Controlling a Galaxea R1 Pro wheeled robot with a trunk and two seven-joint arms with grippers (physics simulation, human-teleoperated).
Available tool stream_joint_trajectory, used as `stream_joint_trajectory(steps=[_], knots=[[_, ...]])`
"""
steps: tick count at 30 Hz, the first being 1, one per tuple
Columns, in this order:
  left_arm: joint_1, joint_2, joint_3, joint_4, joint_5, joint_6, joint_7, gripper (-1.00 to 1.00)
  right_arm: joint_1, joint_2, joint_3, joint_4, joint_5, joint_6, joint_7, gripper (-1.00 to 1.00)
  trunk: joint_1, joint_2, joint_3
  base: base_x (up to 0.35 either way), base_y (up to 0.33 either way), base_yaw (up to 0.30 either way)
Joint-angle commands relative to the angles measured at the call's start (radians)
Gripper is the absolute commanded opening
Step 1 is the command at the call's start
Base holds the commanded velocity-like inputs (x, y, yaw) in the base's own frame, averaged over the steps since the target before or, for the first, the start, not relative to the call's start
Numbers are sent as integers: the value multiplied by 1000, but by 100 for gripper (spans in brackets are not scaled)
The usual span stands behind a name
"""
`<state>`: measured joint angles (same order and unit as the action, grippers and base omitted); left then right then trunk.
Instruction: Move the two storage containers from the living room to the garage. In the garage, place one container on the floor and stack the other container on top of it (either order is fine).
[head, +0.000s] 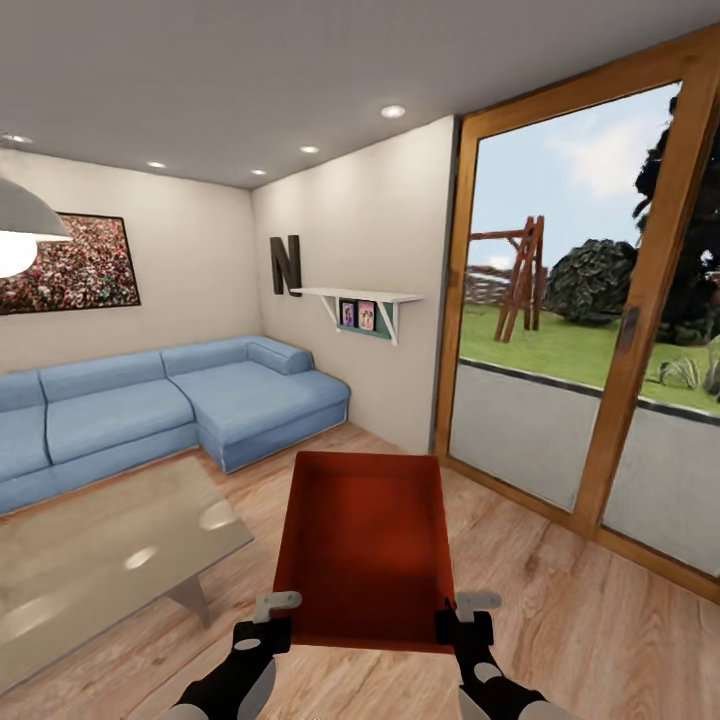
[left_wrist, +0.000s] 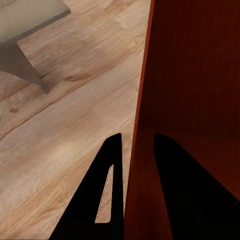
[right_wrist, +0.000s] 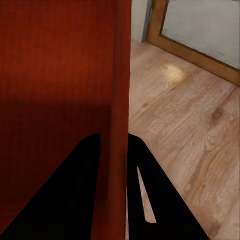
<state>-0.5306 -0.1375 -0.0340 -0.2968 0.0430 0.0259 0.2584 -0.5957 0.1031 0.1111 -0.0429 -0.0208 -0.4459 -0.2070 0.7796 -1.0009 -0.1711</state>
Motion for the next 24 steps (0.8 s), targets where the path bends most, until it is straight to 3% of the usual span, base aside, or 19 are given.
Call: stream_joint_trajectory(steps=[1, 24], knots=[[0, -1, -6, 2, 23, 3, 4, -100, -1, 0, -11, -46, 25, -5, -2, -100, 0, -1, -2, 0, 0, 300], [0, -1, -6, 3, 22, 3, 4, -100, -1, -1, -11, -46, 22, -5, 0, -100, 0, -1, -2, 0, 0, 300]])
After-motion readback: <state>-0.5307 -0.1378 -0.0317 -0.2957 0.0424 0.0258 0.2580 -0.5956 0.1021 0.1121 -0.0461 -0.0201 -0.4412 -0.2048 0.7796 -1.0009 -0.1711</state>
